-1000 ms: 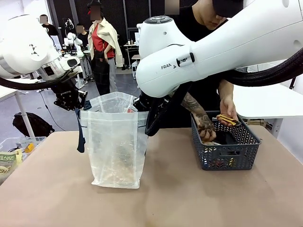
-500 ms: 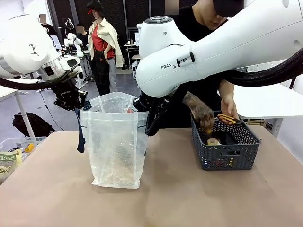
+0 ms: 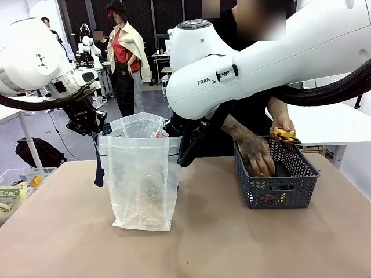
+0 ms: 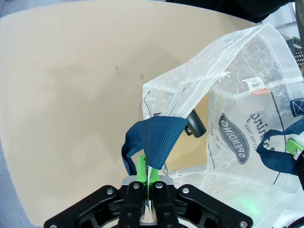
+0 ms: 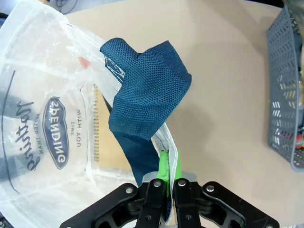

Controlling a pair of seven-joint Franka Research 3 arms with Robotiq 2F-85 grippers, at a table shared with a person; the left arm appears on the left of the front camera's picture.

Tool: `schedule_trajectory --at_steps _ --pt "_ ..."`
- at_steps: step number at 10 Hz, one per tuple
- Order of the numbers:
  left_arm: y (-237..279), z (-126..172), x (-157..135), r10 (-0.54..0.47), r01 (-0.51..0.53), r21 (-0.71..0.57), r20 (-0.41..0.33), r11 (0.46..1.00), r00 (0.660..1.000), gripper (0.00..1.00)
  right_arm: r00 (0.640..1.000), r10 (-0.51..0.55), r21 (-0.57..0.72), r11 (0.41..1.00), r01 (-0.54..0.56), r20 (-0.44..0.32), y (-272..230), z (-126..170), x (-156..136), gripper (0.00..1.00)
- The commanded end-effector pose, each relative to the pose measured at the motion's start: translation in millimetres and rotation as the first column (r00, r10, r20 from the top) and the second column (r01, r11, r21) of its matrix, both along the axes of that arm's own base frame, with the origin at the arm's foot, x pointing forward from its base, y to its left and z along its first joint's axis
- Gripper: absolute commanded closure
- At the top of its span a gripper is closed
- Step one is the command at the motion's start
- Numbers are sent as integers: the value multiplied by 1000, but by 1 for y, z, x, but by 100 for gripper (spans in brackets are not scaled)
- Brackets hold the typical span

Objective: Transfer purchased items from the store into the shopping bag.
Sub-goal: Move the Reusable shopping bag to the right side of the table.

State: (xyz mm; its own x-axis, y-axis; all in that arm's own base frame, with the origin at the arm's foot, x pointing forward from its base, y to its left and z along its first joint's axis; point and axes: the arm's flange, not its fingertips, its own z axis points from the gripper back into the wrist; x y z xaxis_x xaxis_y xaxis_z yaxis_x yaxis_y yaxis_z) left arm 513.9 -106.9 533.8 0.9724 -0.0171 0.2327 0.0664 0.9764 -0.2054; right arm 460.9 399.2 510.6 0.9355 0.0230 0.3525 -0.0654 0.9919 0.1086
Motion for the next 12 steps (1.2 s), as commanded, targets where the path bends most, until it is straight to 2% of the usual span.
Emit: schedule_trajectory --at_steps 1,12 --pt "2 2 1 6 -6 -1 4 1000 1000 100 1000 -2 5 1000 2 5 -1 1 0 100" --pt "2 2 1 6 -6 -1 4 1000 1000 100 1000 -2 5 1000 2 5 -1 1 0 100"
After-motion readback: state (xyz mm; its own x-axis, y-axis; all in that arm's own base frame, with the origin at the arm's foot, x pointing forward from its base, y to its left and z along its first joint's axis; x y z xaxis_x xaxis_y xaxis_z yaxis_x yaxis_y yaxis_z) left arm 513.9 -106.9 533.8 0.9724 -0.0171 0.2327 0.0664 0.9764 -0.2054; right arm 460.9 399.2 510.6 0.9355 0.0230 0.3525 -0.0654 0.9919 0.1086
